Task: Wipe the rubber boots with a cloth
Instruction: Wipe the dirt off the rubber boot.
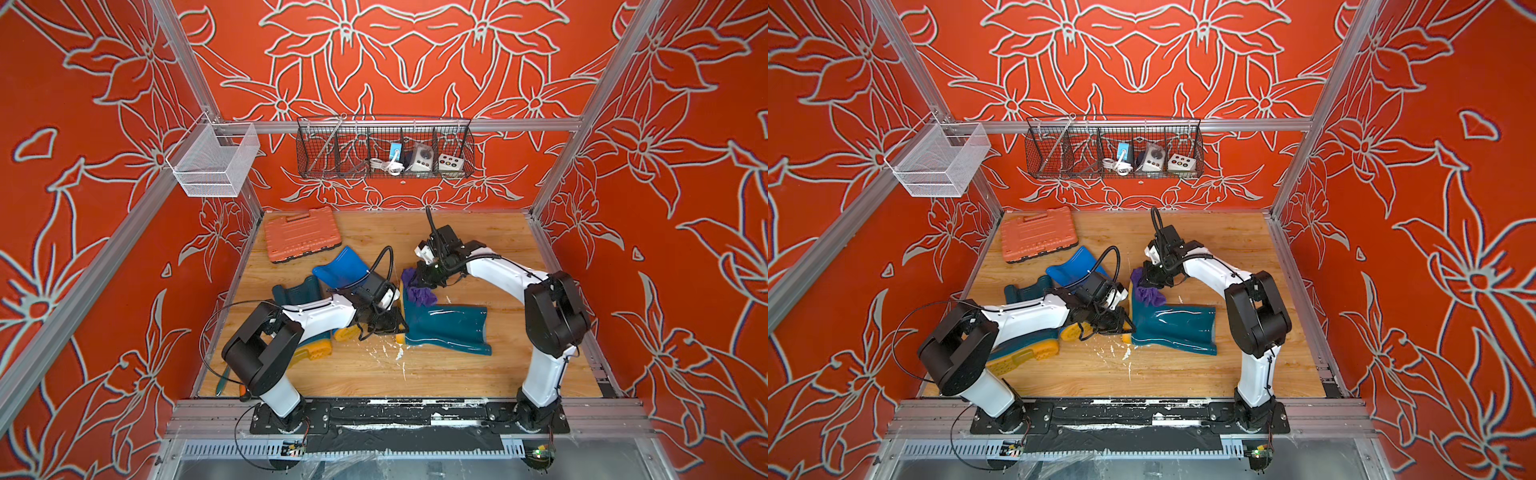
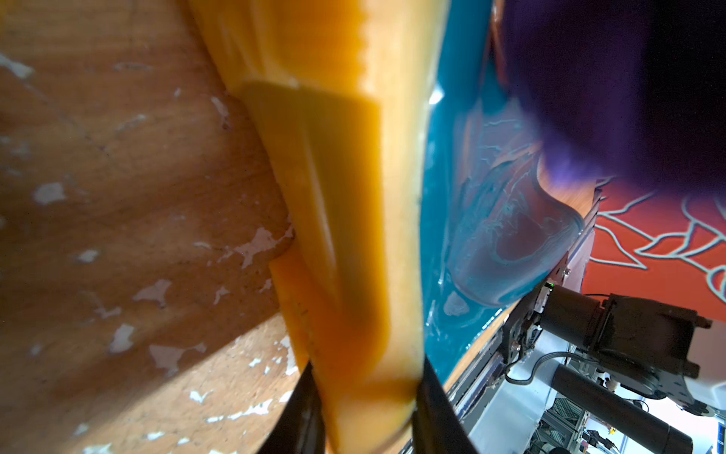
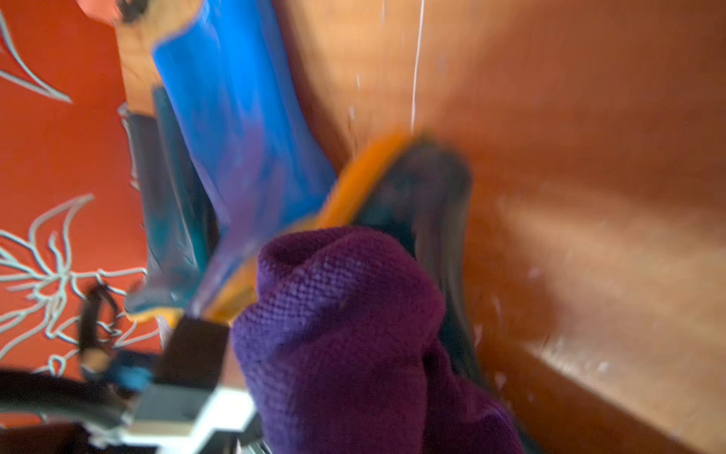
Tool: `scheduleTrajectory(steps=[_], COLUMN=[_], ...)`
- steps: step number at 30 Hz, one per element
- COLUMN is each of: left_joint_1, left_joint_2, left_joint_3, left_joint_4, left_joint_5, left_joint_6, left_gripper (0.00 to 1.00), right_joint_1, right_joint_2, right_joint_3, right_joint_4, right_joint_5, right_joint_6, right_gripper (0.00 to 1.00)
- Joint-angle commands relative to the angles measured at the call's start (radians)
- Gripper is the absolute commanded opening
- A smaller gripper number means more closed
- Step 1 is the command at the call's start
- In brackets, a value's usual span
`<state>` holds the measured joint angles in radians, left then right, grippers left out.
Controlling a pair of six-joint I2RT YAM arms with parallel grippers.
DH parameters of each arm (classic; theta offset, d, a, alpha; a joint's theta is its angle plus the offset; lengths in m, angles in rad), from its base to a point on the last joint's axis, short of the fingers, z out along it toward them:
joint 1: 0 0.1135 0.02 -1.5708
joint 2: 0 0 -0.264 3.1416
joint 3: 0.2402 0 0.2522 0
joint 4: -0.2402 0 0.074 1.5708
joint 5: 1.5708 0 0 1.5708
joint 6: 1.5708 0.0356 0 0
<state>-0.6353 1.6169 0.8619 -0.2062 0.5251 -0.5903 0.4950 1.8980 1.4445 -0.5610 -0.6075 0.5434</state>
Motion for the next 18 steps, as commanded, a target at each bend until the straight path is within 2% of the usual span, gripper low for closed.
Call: scheduleTrajectory(steps=[1,3,6,14,18], left_joint_1=[-0.003,-0.003,-0.003,0.014,0.030], left_joint_2=[-0.015,-0.010,-0.002,0.020,0.024], left_joint_3=[0.004,0.012,0.021,0.047,0.045], left_joint_4=[0.007,0.004,0.003,0.017,0.060], left_joint_5=[0.069,0.067,0.061,0.054,0.068], left_joint_6=[0.019,0.019,0.012,-0.062,-0.137], left_gripper=[0.00,0.00,0.00,0.00,0.00], right_joint_1=[-0.015,-0.011,0.016,0.097,0.098], right_joint_2=[0.069,0.078,0.029,-0.230,-0.246], right_joint_3=[0.085,0.077,-0.024,-0.415,-0.405], right_joint_4=[-0.063,-0.057,-0.028,0.057,0.058], right_joint_5=[-0.001,-0.021,-0.026,-0.002,0.017], right_joint_6=[-0.038,-0.028,-0.017,0.045,0.047], right_gripper=[0.00,0.00,0.00,0.00,0.00])
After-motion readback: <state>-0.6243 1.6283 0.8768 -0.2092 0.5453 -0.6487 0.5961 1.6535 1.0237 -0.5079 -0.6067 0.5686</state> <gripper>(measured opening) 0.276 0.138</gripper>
